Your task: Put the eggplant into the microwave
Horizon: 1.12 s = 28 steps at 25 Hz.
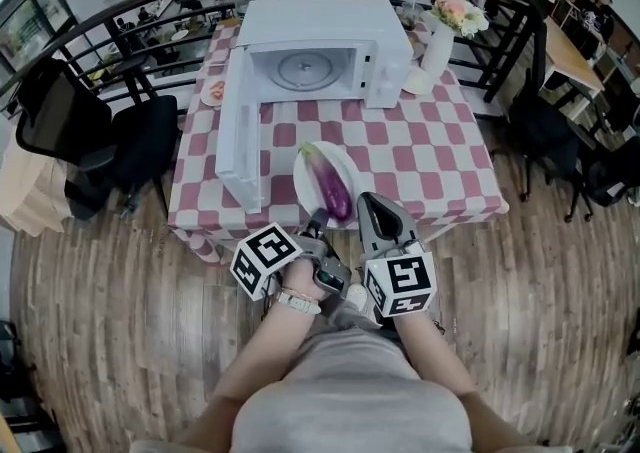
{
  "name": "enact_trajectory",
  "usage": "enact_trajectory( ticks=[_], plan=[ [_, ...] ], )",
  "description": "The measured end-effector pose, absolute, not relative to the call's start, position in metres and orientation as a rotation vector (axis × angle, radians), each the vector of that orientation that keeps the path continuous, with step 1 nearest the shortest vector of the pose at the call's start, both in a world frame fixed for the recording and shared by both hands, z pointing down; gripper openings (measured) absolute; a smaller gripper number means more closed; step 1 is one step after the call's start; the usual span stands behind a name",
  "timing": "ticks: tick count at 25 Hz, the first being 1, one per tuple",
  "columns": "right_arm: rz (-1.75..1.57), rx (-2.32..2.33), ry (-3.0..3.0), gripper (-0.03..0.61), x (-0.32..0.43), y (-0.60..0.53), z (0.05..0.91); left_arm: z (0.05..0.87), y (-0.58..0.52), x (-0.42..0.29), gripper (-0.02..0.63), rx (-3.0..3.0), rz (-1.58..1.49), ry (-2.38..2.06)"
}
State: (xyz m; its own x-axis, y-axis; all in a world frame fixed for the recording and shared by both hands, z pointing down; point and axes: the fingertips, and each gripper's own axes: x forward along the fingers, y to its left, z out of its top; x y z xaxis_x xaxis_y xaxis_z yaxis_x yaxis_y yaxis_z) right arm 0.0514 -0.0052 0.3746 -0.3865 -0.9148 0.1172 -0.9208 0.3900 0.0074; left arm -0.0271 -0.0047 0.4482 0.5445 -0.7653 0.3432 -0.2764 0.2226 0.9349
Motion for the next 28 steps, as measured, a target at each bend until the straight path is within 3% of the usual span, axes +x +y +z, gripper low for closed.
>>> enact_trajectory(
  ticks=[28],
  plan=[
    [0.129,1.579,-2.559,0.025,0.107,-0.136,0.390,0.466,-0.133,0.016,0.018,1.284,-0.496,-1.082]
  ],
)
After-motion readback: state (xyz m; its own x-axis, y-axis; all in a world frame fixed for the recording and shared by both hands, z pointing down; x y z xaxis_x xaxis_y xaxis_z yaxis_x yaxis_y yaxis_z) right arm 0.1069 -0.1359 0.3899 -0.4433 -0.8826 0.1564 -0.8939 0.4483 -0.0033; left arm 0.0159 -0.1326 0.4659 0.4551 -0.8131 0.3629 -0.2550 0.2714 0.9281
